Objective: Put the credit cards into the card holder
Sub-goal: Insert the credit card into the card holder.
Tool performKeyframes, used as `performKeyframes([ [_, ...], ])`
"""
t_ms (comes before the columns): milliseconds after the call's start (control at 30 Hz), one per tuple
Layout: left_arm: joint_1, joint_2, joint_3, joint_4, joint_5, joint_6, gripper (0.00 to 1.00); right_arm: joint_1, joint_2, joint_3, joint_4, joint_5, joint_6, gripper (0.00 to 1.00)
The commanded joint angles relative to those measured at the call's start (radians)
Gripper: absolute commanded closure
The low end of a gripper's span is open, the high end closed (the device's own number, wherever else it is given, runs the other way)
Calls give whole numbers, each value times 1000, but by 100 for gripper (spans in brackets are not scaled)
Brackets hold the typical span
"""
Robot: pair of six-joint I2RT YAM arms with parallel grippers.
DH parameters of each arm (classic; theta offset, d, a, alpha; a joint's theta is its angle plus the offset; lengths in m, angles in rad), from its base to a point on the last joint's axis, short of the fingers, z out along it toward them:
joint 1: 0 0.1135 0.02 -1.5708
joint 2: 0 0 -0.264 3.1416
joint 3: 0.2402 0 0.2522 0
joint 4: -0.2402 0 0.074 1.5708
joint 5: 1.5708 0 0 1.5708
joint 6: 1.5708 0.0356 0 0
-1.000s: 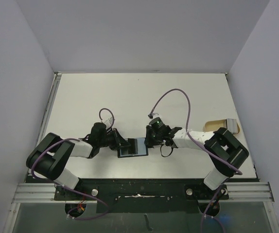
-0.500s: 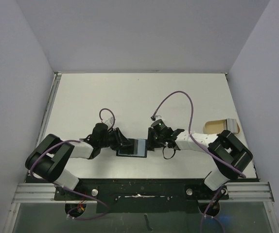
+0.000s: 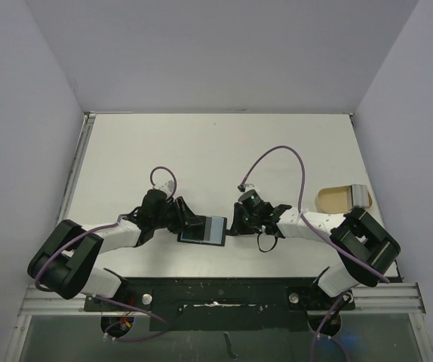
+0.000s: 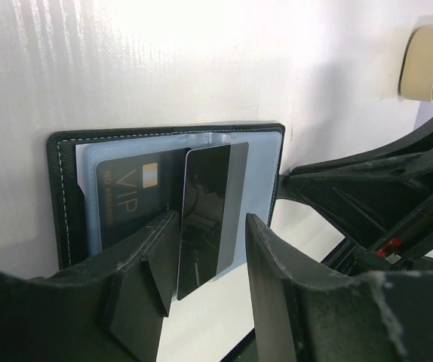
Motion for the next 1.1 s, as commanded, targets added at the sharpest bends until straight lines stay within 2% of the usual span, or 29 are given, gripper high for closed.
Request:
performKeyframes([
  [0, -17, -29, 19, -31, -30, 12, 60, 19, -20, -15, 49, -11, 11, 85],
  [133, -37, -33, 17, -15, -29, -1, 60, 23, 0, -21, 72, -23, 22, 86],
  [233, -54, -24, 11, 19, -33, -10, 65, 33, 7, -18, 71, -20, 29, 87],
  [467, -81, 35, 21, 74, -17, -29, 65, 40, -1, -35, 94, -8, 43, 87],
  [1067, -128, 59, 33, 213, 6, -44, 65, 33, 52, 26, 89, 47, -57, 91],
])
